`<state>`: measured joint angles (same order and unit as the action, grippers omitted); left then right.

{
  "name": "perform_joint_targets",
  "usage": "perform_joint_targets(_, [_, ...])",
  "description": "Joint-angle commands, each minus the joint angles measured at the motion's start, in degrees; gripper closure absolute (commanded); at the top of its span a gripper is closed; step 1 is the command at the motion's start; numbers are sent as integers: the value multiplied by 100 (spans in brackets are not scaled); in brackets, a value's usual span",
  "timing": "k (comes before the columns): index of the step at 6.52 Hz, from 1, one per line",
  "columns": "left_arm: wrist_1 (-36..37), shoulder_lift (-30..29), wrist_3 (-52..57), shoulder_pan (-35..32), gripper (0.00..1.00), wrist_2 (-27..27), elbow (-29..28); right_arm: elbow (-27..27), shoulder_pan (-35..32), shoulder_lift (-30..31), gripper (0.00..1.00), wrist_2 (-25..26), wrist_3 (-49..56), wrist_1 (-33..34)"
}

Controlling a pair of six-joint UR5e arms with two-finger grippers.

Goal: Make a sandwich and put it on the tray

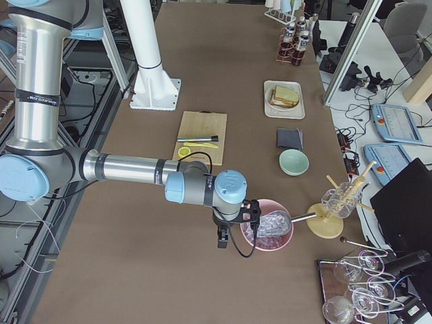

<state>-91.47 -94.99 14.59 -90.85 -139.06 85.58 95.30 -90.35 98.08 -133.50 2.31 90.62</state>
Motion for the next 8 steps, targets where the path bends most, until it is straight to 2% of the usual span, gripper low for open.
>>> perform_joint_targets(1, [-46,190,-9,-135,2,-7,46,6,0,0,0,0,-3,0])
perform_joint_targets(8, [-73,279,26,-126,2,-15,-24,41,0,18,0,9,23,0])
